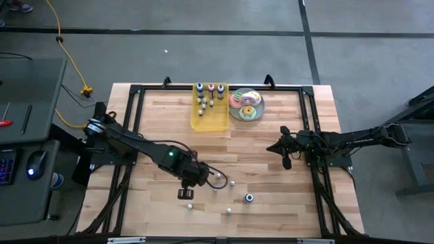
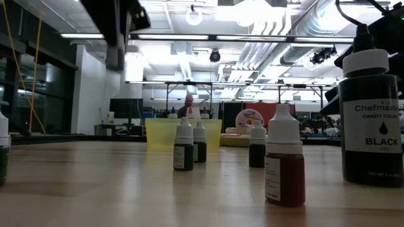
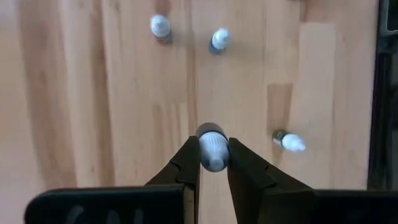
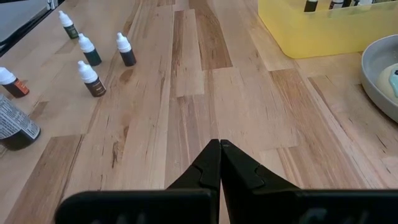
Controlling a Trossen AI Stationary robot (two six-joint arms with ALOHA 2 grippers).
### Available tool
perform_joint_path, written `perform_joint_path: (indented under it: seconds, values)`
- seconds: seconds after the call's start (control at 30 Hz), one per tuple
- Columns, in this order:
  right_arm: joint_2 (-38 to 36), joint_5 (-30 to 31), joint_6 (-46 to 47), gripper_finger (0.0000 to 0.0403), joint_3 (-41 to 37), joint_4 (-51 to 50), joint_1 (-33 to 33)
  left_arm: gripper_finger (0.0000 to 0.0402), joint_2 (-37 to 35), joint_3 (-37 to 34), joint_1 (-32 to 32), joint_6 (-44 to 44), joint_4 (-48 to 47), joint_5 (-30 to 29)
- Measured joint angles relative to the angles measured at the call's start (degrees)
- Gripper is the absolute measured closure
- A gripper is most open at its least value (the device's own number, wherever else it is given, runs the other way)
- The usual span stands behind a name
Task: Pick & Place food coloring
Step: Put the small black food coloring bottle into the bin
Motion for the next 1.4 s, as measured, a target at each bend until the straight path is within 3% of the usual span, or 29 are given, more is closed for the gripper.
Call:
perform_joint_path:
  seconds: [0.37, 0.67, 0.87, 1.0, 1.17, 1.4]
  values:
    - [0.5, 0.0, 0.0, 0.0402, 0.0, 0.4, 0.0, 0.0352, -9.1, 0.6, 1.8, -1.6, -7.5, -5.9]
    - [0.4, 0.0, 0.0, 0.0402, 0.0, -0.1, 0.0, 0.0351, -17.1, 0.4, 11.3, -0.8, -13.0, -17.4]
    - [0.4, 0.0, 0.0, 0.0402, 0.0, -0.1, 0.0, 0.0351, -19.8, 0.6, 19.9, 3.9, -9.6, -22.8]
    - [0.4, 0.0, 0.0, 0.0402, 0.0, 0.2, 0.0, 0.0351, -19.9, 0.5, 26.0, 9.7, -6.0, -22.2]
    - [0.4, 0.0, 0.0, 0.0402, 0.0, 0.3, 0.0, 0.0351, -17.5, 0.6, 32.5, 16.7, 1.4, -16.7]
    - [0.4, 0.0, 0.0, 0.0402, 0.0, 0.3, 0.0, 0.0351, -12.4, 0.6, 40.2, 18.5, 8.7, -11.8]
